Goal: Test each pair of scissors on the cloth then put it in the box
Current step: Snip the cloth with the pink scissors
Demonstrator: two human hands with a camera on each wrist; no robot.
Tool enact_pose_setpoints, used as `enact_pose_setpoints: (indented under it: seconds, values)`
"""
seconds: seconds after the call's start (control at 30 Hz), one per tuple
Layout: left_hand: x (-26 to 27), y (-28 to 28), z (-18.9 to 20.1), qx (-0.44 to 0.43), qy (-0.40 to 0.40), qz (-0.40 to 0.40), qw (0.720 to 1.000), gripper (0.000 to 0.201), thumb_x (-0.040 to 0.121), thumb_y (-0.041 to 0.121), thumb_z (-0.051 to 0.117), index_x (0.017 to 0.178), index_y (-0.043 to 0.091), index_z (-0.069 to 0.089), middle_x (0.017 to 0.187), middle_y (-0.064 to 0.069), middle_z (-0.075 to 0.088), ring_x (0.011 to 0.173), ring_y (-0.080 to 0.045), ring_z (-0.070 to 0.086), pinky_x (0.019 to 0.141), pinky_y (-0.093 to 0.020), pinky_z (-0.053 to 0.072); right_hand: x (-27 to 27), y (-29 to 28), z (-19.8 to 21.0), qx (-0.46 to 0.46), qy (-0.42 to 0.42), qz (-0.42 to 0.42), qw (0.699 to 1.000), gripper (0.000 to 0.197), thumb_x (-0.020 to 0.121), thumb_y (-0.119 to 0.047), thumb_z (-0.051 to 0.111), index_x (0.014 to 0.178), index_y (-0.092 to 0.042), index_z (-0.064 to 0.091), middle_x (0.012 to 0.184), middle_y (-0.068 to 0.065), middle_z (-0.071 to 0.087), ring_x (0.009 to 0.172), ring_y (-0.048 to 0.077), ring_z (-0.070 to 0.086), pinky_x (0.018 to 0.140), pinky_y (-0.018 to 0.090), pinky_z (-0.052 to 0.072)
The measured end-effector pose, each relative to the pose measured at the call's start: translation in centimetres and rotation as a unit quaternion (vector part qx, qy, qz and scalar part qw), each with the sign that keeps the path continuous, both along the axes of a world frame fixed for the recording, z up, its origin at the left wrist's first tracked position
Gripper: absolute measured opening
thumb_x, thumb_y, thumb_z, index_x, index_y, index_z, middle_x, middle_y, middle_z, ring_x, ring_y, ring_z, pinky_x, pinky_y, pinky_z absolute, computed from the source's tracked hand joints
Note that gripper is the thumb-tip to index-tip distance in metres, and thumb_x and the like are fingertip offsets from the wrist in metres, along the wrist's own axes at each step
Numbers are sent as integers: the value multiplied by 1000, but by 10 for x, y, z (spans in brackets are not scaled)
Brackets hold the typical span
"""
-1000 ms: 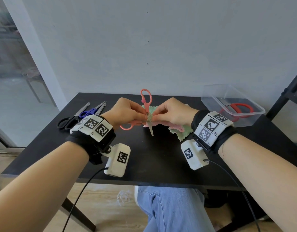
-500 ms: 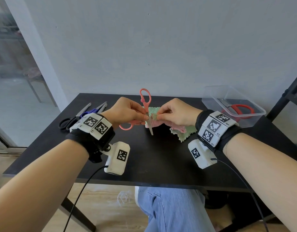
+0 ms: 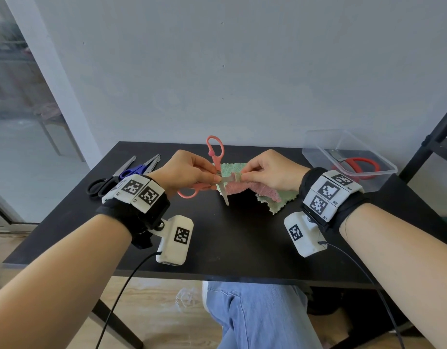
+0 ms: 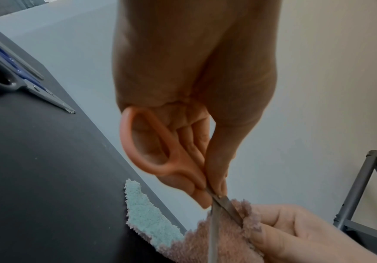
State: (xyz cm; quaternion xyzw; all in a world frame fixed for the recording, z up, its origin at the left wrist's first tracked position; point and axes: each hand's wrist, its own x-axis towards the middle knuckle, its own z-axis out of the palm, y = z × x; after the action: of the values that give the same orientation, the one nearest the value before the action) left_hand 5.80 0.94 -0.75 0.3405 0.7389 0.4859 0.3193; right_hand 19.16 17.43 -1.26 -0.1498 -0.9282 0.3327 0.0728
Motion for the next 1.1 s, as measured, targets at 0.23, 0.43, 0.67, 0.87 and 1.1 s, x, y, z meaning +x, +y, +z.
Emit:
enact_pose_setpoints:
  seconds: [0.23, 0.43, 0.67, 0.87, 1.1]
  values:
    - [0, 1, 1, 0, 0, -3, 1000, 15, 76, 1, 74, 91, 0, 71, 89, -15, 74, 70, -17, 71, 62, -18, 56, 2, 1, 1, -10, 8, -9, 1000, 14, 86, -21, 68, 94, -12, 75, 81, -11, 66, 76, -1, 58, 72, 8, 41]
    - [-3, 1, 2, 12, -8, 5, 1000, 16, 76, 1, 74, 92, -2, 71, 88, -15, 74, 76, -22, 72, 65, -21, 57, 2, 2, 0, -32, 33, -38, 998, 14, 83, -25, 71, 90, -13, 75, 92, 4, 73, 92, 20, 66, 89, 32, 49]
    - [-5, 0, 2, 29, -21, 13, 999, 10, 77, 1, 74, 87, 1, 72, 86, -13, 74, 75, -19, 71, 66, -22, 58, 4, 2, -2, -138, 94, -66, 984, 6, 79, -19, 75, 82, -14, 74, 83, -2, 72, 86, 10, 66, 93, 27, 50]
    - [-6, 0, 2, 32, -26, 17, 999, 10, 77, 0, 73, 87, -1, 71, 81, -11, 73, 69, -16, 71, 61, -19, 55, 2, 1, -2, -134, 90, -77, 984, 6, 79, -23, 75, 77, -18, 73, 84, -1, 72, 87, 10, 65, 88, 23, 49]
    - [-19, -9, 4, 61, -54, 41, 996, 11, 79, -3, 70, 90, -4, 68, 73, -6, 73, 64, -13, 70, 60, -18, 55, 14, 19, -11, -143, 107, -127, 976, 18, 85, -22, 69, 93, -6, 74, 92, 7, 72, 88, 10, 64, 86, 20, 47]
